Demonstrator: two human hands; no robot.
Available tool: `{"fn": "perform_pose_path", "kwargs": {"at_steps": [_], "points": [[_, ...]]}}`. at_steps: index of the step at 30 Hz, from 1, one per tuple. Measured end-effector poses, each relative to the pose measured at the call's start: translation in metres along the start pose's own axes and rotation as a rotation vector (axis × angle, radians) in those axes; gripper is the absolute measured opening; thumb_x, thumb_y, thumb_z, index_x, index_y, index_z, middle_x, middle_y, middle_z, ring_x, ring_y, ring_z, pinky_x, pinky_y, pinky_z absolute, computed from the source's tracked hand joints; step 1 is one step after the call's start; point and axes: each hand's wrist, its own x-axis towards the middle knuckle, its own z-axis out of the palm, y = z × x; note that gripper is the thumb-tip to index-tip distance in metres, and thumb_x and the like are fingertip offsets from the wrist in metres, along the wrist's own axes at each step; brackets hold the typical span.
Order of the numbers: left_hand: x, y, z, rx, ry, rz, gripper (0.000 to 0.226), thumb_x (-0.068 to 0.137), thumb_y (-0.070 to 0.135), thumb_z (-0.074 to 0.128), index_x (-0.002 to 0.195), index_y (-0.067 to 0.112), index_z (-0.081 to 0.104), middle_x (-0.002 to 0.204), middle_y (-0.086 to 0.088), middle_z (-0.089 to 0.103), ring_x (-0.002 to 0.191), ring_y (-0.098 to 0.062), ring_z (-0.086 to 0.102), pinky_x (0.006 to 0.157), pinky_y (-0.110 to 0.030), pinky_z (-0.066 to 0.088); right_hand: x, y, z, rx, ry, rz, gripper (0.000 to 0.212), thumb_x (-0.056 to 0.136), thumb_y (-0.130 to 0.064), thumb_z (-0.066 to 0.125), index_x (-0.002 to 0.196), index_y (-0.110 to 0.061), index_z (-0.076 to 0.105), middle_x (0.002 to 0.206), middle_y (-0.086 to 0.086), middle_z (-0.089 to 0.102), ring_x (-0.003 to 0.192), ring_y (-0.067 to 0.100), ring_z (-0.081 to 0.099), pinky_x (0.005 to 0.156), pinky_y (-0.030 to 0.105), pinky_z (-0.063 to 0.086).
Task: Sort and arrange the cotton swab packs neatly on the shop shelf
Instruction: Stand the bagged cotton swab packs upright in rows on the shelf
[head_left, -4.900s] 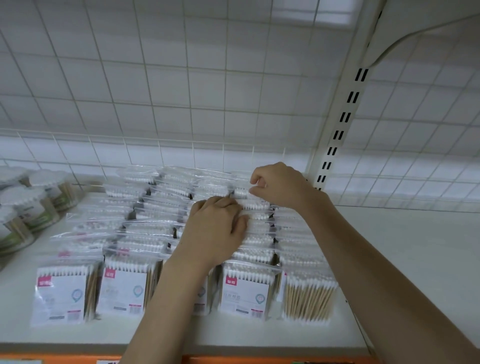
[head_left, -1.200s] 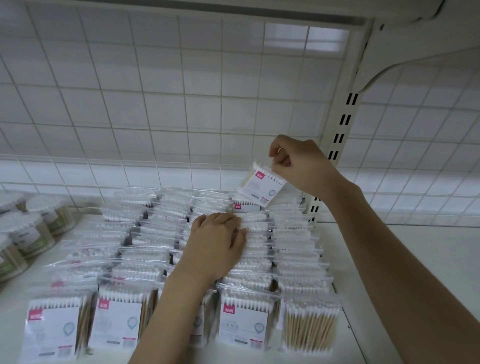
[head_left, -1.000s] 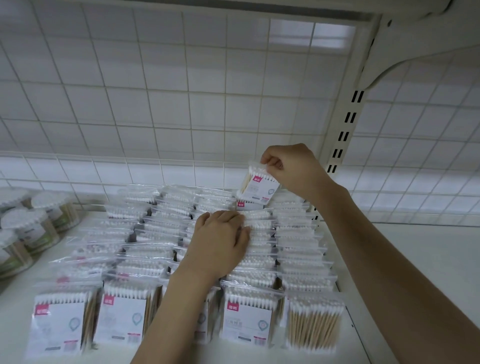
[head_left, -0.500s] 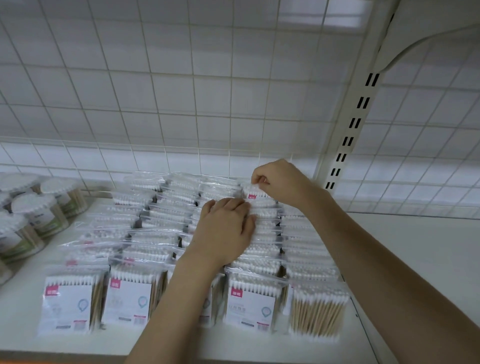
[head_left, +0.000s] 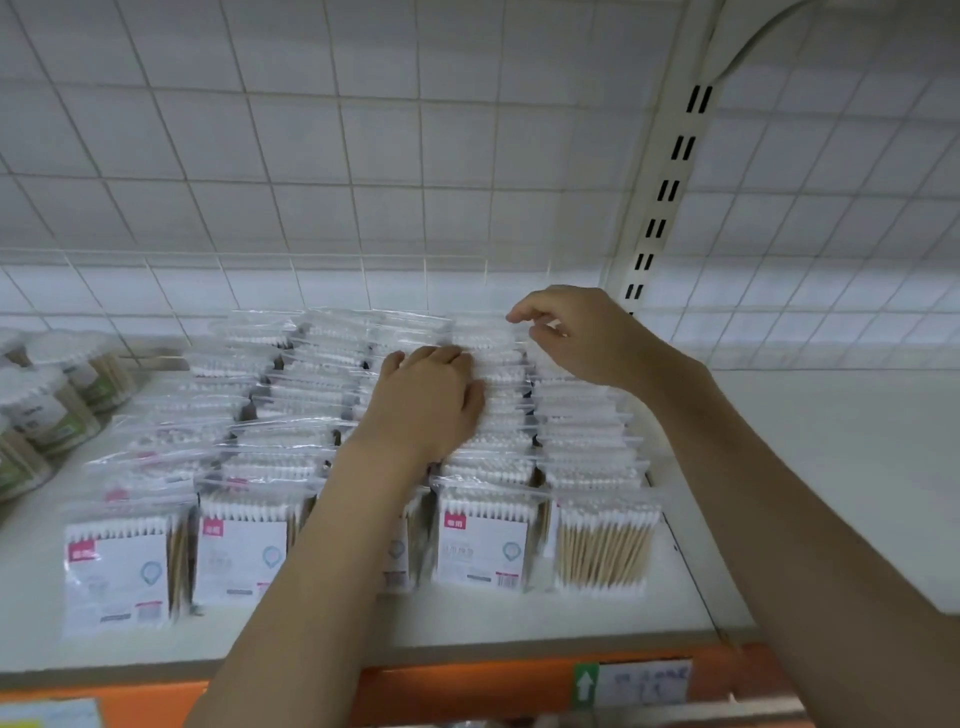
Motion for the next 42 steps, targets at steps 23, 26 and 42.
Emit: {"fn": "perform_pose_path", "kwargs": {"at_steps": [23, 26, 42], "points": [[-0.109, 0.024, -0.010, -0.243, 0.144, 0.206, 0.044, 0.069, 0.014, 0.080, 0.110, 0.007, 0.066, 0.119, -0.012, 0.062, 0.117, -0.032, 0.054, 0.097, -0.057, 0.040, -0.172, -0.051, 0.022, -0.096, 0.108, 0.300, 0.030, 0.086, -0.013, 0.061, 0.116, -0.017, 0.062, 0.099, -0.004, 0.048, 0.074, 0.017, 0.056, 0.071, 0.018, 0.037], [-0.108, 0.028, -0.008, -0.233, 0.148, 0.200, 0.043, 0.067, 0.010, 0.080, 0.107, 0.007, 0.068, 0.115, -0.011, 0.064, 0.112, -0.032, 0.058, 0.096, -0.054, 0.041, -0.174, -0.050, 0.023, -0.101, 0.078, 0.299, 0.032, 0.086, -0.012, 0.061, 0.117, -0.021, 0.063, 0.095, -0.007, 0.037, 0.060, 0.009, 0.048, 0.062, 0.012, 0.030], [-0.108, 0.053, 0.003, -0.215, 0.218, 0.067, 0.047, 0.060, -0.012, 0.073, 0.105, 0.001, 0.068, 0.111, -0.017, 0.065, 0.104, -0.038, 0.060, 0.090, -0.053, 0.046, -0.193, -0.014, -0.003, 0.136, 0.023, 0.271, 0.024, 0.082, -0.019, 0.055, 0.092, -0.037, 0.069, 0.066, -0.022, 0.062, 0.052, 0.006, 0.056, 0.053, 0.013, 0.039]]}}
